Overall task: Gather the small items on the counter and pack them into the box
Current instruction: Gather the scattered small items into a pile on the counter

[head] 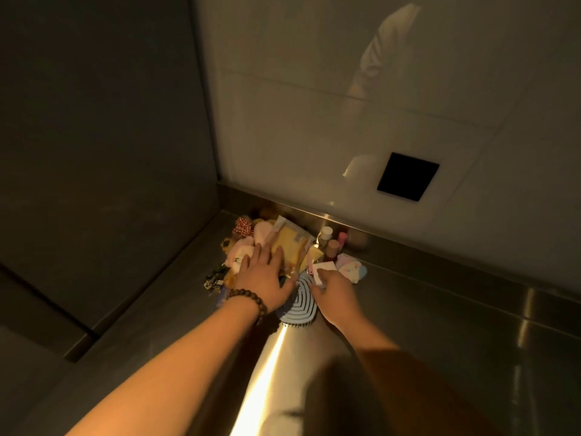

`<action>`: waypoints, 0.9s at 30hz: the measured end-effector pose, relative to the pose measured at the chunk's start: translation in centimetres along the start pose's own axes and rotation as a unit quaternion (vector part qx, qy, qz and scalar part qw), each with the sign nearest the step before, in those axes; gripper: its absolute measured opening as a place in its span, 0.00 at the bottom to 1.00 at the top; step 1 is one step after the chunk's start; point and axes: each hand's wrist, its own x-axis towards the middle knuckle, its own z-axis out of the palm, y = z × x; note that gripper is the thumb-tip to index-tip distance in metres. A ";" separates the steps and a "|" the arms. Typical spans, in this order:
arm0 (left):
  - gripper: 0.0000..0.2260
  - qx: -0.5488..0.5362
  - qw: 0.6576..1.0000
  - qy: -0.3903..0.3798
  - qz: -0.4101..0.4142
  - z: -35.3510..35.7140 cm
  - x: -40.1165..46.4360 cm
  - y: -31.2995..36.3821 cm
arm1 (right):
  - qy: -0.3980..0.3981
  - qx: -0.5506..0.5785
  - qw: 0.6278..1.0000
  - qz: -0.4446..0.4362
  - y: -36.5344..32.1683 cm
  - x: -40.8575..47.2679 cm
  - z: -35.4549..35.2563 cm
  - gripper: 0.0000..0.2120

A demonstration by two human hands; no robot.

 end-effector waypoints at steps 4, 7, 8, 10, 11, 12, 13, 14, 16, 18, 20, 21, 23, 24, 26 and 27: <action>0.35 -0.020 1.000 0.015 0.013 -0.4 -3.1 1.5 | 0.015 -0.007 1.000 0.014 1.1 -2.7 -1.1 0.24; 0.35 -0.020 0.999 0.021 0.037 -0.3 -5.0 3.4 | 0.039 -0.015 0.999 0.027 2.5 -5.3 -2.1 0.25; 0.35 -0.016 0.998 0.020 0.049 -0.1 -5.5 4.2 | 0.054 -0.019 0.998 0.037 3.1 -6.3 -2.5 0.26; 0.36 -0.009 0.997 0.007 0.070 0.3 -6.5 6.3 | 0.077 -0.032 0.995 0.056 4.7 -8.5 -3.4 0.26; 0.36 -0.010 0.997 0.000 0.082 0.7 -6.9 7.5 | 0.087 -0.038 0.993 0.066 5.6 -9.7 -3.8 0.27; 0.35 -0.012 0.995 -0.004 0.097 1.1 -7.2 8.8 | 0.096 -0.043 0.991 0.077 6.7 -11.0 -4.3 0.27; 0.35 -0.015 0.993 -0.006 0.115 1.6 -7.6 10.2 | 0.106 -0.047 0.989 0.090 7.7 -12.4 -4.9 0.26; 0.35 -0.019 0.991 -0.009 0.134 2.1 -7.9 11.8 | 0.116 -0.052 0.986 0.104 8.8 -13.9 -5.4 0.26; 0.34 -0.032 0.984 -0.027 0.174 3.2 -8.7 15.1 | 0.135 -0.060 0.979 0.138 11.0 -17.1 -6.7 0.26; 0.34 -0.042 0.975 -0.045 0.214 4.4 -10.0 18.6 | 0.157 -0.067 0.970 0.175 13.1 -20.5 -8.2 0.26; 0.34 -0.047 0.965 -0.056 0.254 5.3 -11.7 22.2 | 0.182 -0.073 0.958 0.210 15.0 -24.0 -9.8 0.25; 0.34 -0.051 0.959 -0.060 0.271 5.8 -12.8 24.0 | 0.194 -0.073 0.952 0.225 15.9 -25.9 -10.6 0.25; 0.34 -0.055 0.950 -0.066 0.299 6.7 -15.1 27.1 | 0.216 -0.071 0.942 0.249 17.3 -29.4 -12.0 0.25; 0.34 -0.055 0.945 -0.073 0.314 7.2 -16.6 28.8 | 0.227 -0.066 0.936 0.262 18.1 -31.5 -12.7 0.25; 0.34 -0.055 0.934 -0.088 0.343 8.3 -19.5 31.7 | 0.252 -0.059 0.923 0.286 19.4 -35.3 -13.9 0.24; 0.34 -0.054 0.927 -0.097 0.359 8.9 -21.4 33.4 | 0.268 -0.055 0.914 0.301 20.1 -37.6 -14.5 0.24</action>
